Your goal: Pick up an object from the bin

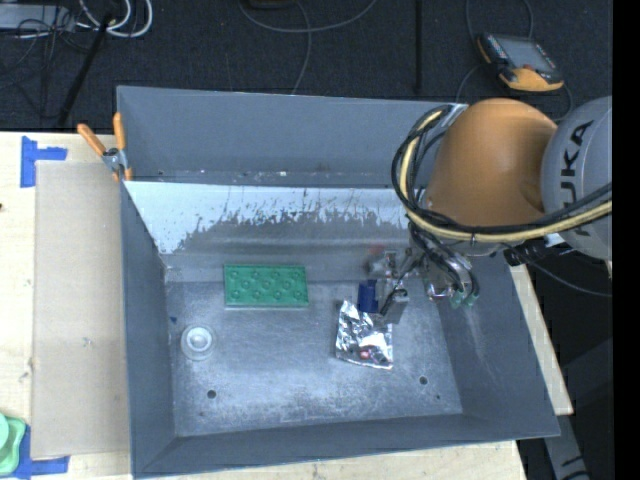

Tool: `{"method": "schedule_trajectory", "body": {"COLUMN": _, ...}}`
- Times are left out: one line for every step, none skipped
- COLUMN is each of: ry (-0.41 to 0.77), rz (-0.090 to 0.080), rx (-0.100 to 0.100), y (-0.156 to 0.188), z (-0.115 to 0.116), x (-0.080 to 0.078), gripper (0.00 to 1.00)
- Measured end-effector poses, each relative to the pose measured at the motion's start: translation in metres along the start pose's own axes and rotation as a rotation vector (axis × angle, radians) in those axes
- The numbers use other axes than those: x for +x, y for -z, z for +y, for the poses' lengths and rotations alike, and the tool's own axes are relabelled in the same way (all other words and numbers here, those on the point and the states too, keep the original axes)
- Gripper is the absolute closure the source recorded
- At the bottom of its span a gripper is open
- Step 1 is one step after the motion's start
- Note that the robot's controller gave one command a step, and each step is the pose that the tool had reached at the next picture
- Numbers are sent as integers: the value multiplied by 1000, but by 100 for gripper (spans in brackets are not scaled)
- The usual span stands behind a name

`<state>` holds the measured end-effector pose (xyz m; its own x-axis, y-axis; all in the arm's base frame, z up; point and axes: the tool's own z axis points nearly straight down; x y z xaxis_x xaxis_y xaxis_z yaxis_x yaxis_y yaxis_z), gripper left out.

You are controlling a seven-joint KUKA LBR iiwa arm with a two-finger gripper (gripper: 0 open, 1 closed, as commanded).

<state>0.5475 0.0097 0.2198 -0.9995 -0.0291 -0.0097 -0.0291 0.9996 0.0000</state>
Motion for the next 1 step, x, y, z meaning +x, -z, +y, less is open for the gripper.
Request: {"method": "schedule_trajectory", "body": {"ry": 97, "rz": 15, "rx": 1, "y": -51, "z": -63, "x": 17, "gripper": 100}}
